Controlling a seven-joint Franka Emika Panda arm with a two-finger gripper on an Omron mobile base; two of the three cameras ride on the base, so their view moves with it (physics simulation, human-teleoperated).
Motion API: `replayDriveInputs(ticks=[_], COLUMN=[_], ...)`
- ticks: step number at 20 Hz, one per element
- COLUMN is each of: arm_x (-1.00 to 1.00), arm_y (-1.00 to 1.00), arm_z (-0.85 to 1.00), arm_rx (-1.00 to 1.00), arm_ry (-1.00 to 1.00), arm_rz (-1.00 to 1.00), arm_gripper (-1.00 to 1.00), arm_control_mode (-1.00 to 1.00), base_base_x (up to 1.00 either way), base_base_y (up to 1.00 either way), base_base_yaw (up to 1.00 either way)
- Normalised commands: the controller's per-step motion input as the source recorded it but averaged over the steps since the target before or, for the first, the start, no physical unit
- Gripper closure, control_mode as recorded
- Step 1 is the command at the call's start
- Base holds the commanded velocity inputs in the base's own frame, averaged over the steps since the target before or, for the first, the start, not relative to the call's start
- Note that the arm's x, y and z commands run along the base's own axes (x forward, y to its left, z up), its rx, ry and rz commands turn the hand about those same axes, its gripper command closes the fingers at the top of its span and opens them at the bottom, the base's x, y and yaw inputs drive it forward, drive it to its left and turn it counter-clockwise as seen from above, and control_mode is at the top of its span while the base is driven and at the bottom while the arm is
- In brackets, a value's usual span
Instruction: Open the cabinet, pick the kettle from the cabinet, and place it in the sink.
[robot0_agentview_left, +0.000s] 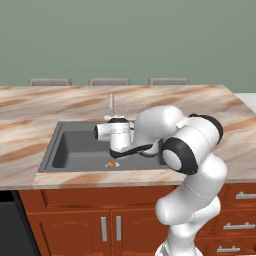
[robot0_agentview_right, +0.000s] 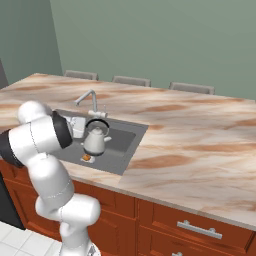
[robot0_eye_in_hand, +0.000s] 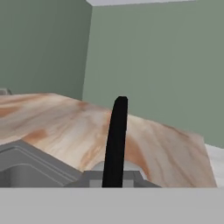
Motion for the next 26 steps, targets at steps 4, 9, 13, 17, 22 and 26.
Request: replayDriveInputs(ticks=[4, 9, 13, 17, 22, 26], arm_x=[0.22, 0.19, 0.26, 0.21, 0.22, 0.16], arm_y=[0.00, 0.02, 0.06, 0.09, 0.12, 0.05], arm_z=[-0.26, -0.26, -0.20, -0.17, -0.16, -0.20], arm_rx=[-0.07, -0.09, -0.04, 0.00, 0.00, 0.00], arm_ry=[0.02, 0.01, 0.02, 0.00, 0.00, 0.00], arm_rz=[0.00, -0.01, -0.08, -0.11, -0.14, -0.12], arm_gripper=[1.00, 1.00, 1.00, 1.00, 1.00, 1.00], arm_control_mode=[-1.00, -1.00, -1.00, -1.00, -1.00, -1.00], base_base_x=[0.00, 0.00, 0.00, 0.00, 0.00, 0.00], base_base_y=[0.00, 0.00, 0.00, 0.00, 0.00, 0.00], base_base_yaw=[0.00, 0.00, 0.00, 0.00, 0.00, 0.00])
